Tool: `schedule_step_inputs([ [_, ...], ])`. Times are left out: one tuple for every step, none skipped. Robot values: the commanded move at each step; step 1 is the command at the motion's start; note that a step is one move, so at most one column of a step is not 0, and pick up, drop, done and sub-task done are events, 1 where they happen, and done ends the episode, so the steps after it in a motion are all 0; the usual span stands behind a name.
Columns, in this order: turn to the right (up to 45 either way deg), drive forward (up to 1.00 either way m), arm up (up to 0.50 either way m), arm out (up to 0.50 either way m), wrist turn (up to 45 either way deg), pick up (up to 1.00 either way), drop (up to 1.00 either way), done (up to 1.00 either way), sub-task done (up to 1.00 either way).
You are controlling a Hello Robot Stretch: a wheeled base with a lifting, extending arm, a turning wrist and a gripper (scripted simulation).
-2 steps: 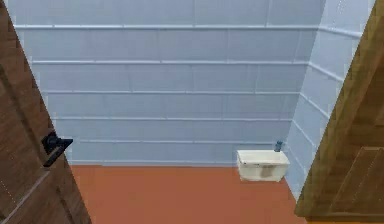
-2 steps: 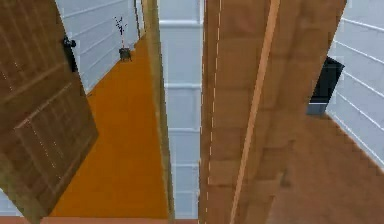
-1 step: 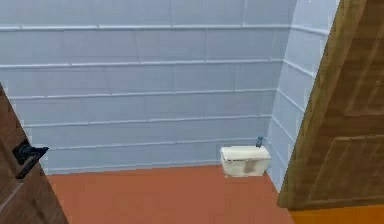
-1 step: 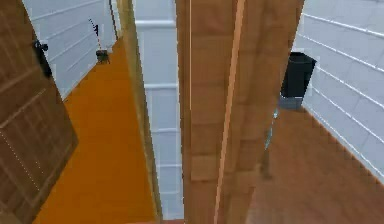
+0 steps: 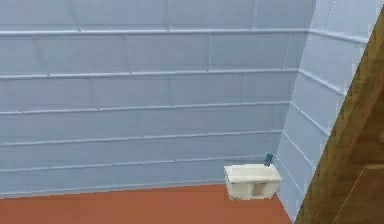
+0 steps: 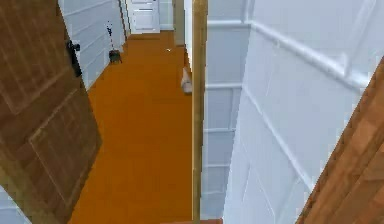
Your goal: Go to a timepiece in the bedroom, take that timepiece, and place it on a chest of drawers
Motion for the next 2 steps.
schedule_step_inputs([
  [45.0,0.0,0.0,0.0,0.0,0.0,0.0,0.0,0.0],
  [27.0,0.0,0.0,0.0,0.0,0.0,0.0,0.0,0.0],
])
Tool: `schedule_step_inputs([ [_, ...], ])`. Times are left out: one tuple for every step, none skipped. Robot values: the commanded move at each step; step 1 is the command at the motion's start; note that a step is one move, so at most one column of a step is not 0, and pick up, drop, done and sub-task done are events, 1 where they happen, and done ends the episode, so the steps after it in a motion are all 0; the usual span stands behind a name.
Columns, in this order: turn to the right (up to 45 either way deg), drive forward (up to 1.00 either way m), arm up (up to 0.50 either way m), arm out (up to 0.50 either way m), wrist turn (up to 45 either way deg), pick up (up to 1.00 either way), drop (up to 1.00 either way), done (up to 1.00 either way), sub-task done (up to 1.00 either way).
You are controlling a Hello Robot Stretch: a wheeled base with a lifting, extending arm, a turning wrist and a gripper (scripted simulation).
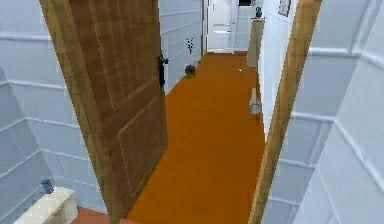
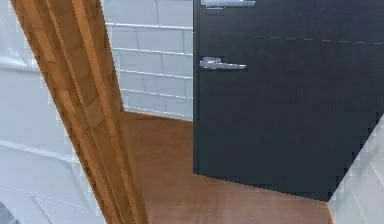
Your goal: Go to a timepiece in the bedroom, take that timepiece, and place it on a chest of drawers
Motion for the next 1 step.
schedule_step_inputs([
  [3.0,0.0,0.0,0.0,0.0,0.0,0.0,0.0,0.0],
])
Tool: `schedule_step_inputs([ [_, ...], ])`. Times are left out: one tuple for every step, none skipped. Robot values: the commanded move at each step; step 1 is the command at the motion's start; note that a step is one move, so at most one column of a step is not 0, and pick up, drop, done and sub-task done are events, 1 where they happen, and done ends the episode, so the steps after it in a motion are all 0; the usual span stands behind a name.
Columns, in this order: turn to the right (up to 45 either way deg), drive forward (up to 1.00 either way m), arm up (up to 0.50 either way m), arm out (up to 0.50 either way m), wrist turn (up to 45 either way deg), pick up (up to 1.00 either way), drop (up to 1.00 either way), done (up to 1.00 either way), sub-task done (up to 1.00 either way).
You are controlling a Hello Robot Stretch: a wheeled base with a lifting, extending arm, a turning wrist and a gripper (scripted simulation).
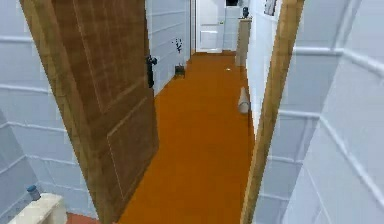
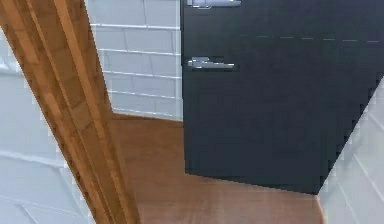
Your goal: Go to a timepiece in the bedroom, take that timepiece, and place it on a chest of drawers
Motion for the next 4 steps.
schedule_step_inputs([
  [0.0,0.6,0.0,0.0,0.0,0.0,0.0,0.0,0.0],
  [0.0,1.0,0.0,0.0,0.0,0.0,0.0,0.0,0.0],
  [0.0,0.55,0.0,0.0,0.0,0.0,0.0,0.0,0.0],
  [9.0,0.0,0.0,0.0,0.0,0.0,0.0,0.0,0.0],
])
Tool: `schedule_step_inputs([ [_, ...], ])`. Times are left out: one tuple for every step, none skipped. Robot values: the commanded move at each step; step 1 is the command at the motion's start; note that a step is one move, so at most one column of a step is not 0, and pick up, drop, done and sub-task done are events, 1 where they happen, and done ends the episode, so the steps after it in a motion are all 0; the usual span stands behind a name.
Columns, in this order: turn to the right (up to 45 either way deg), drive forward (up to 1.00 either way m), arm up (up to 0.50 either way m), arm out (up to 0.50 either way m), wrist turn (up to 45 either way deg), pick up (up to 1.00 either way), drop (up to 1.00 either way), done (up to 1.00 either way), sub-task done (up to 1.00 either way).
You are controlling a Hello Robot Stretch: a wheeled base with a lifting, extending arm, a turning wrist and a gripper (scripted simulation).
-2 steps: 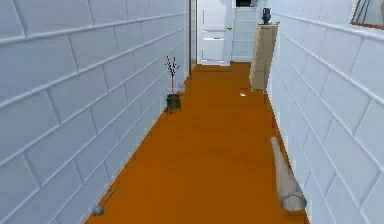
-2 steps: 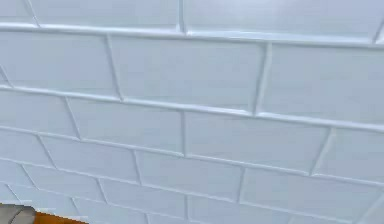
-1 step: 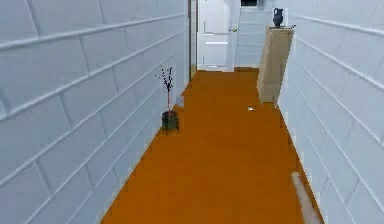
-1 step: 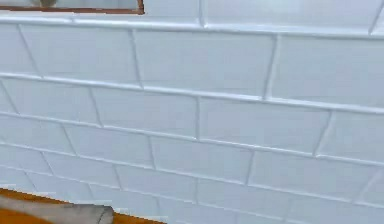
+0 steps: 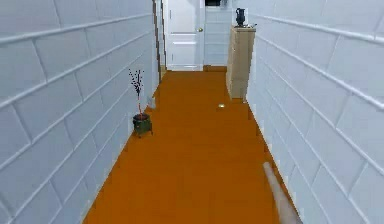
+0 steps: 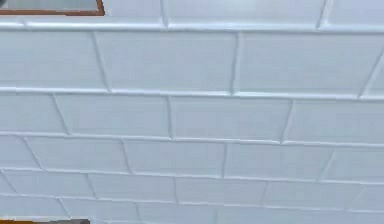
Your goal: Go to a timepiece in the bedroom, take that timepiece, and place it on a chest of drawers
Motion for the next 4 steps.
schedule_step_inputs([
  [3.0,0.0,0.0,0.0,0.0,0.0,0.0,0.0,0.0],
  [0.0,1.0,0.0,0.0,0.0,0.0,0.0,0.0,0.0],
  [0.0,1.0,0.0,0.0,0.0,0.0,0.0,0.0,0.0],
  [-3.0,0.0,0.0,0.0,0.0,0.0,0.0,0.0,0.0],
])
